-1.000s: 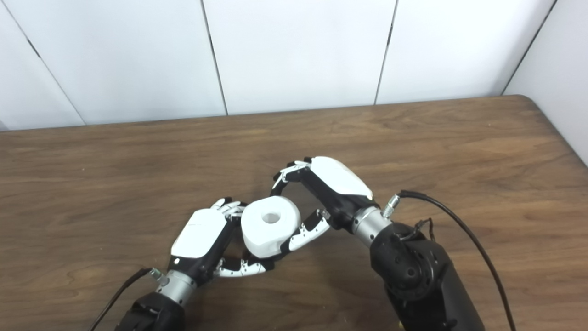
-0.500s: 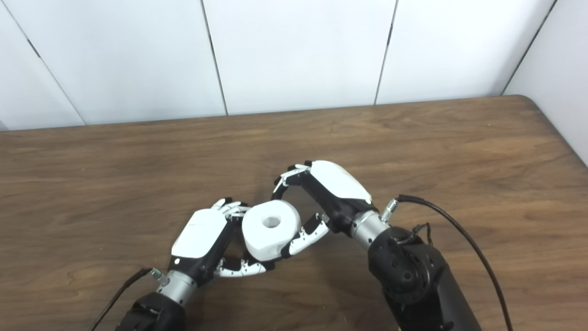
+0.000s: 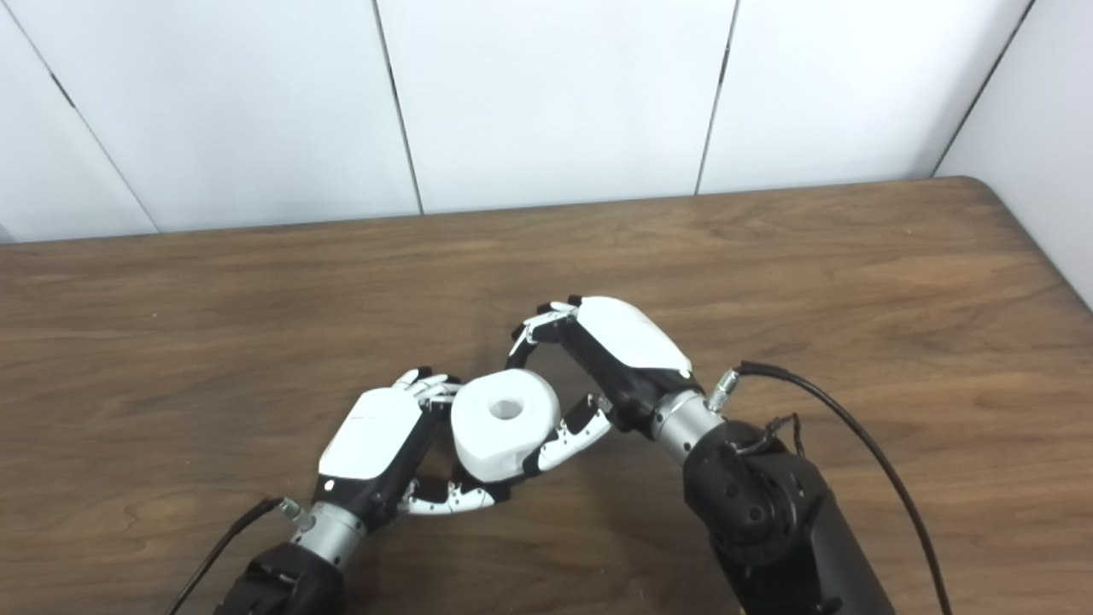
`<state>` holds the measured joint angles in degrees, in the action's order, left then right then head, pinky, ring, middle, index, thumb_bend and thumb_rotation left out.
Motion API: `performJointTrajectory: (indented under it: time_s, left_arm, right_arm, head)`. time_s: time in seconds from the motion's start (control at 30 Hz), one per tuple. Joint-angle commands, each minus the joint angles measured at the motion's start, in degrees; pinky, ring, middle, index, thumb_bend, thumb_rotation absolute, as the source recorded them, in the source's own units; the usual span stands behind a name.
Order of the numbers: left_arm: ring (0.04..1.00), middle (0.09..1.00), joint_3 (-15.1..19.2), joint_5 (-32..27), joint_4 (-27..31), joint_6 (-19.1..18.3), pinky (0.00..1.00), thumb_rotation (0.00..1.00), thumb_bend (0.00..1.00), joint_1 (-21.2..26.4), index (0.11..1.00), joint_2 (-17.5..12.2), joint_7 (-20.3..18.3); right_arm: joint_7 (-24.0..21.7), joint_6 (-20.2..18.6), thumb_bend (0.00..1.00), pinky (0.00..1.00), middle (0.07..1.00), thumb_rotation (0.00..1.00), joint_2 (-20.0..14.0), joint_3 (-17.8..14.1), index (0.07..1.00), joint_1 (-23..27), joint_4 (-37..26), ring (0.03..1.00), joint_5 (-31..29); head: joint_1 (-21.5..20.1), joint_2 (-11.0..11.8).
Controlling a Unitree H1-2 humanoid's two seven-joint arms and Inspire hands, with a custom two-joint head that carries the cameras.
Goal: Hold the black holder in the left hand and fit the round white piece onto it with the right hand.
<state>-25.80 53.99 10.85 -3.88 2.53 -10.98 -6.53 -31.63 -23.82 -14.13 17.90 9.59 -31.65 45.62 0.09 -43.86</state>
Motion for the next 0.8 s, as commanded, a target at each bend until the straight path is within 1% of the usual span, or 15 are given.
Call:
performJointTrajectory:
  time_s: [0.0, 0.1, 0.13, 0.2, 0.23, 0.4, 0.6, 0.77]
  left_arm:
    - [0.864, 0.767, -1.3, 1.0, -0.9, -0.1, 0.95, 0.05, 0.52, -0.1, 0.485, -0.2, -2.0]
    - [0.866, 0.769, -1.3, 1.0, -0.9, -0.4, 0.95, 0.05, 0.52, -0.1, 0.485, -0.1, -2.3]
    - [0.866, 0.769, -1.3, 1.0, -0.9, -0.3, 0.95, 0.05, 0.52, -0.1, 0.485, -0.1, -2.3]
    - [0.864, 0.768, -1.3, 1.1, -0.9, -0.4, 0.95, 0.05, 0.52, -0.1, 0.485, -0.1, -2.3]
    - [0.864, 0.769, -1.3, 1.0, -0.8, -0.3, 0.95, 0.05, 0.52, -0.1, 0.485, -0.1, -2.3]
    - [0.865, 0.77, -1.1, 0.6, -0.9, -0.4, 0.95, 0.05, 0.52, -0.1, 0.485, 0.0, -2.3]
    - [0.867, 0.772, -1.3, 1.1, -1.2, -0.4, 0.95, 0.05, 0.52, 0.1, 0.486, -0.2, -2.4]
    - [0.865, 0.768, -1.2, 1.0, -1.4, -0.2, 0.95, 0.05, 0.52, 0.2, 0.485, -0.2, -1.9]
  right_arm:
    - [-0.1, 0.9, 0.99, 1.0, 0.851, 0.21, -0.6, -0.2, 0.65, 1.6, -0.9, 0.944, 0.4]
    - [-0.8, 0.2, 1.0, 1.0, 0.881, 0.25, -0.8, -0.2, 0.697, 1.7, -1.1, 0.958, 0.9]
    - [-1.2, -0.1, 1.0, 1.0, 0.884, 0.26, -0.9, -0.2, 0.703, 1.8, -1.2, 0.96, 1.0]
    - [-2.1, -0.6, 1.0, 1.0, 0.912, 0.26, -1.0, -0.2, 0.748, 2.1, -1.3, 0.973, 1.2]
    - [-2.9, -1.1, 1.0, 1.0, 0.917, 0.26, -1.2, -0.2, 0.756, 2.3, -1.4, 0.976, 1.4]
    - [-6.6, -2.5, 1.0, 1.0, 0.99, 0.28, -1.8, -0.4, 0.869, 3.2, -1.9, 1.0, 2.5]
    - [-10.1, -2.8, 1.0, 1.0, 1.0, 0.3, -2.7, -0.8, 0.931, 4.0, -2.3, 1.0, 3.6]
    - [-12.0, -2.9, 1.0, 1.0, 1.0, 0.3, -3.4, -2.2, 0.938, 4.0, -3.4, 1.0, 3.5]
  head:
    - [0.0, 0.0]
    - [0.0, 0.0]
    - [0.0, 0.0]
    - [0.0, 0.0]
    - [-0.1, -0.1]
    - [-0.3, -0.1]
    - [-0.5, 0.0]
    - [-0.5, 0.1]
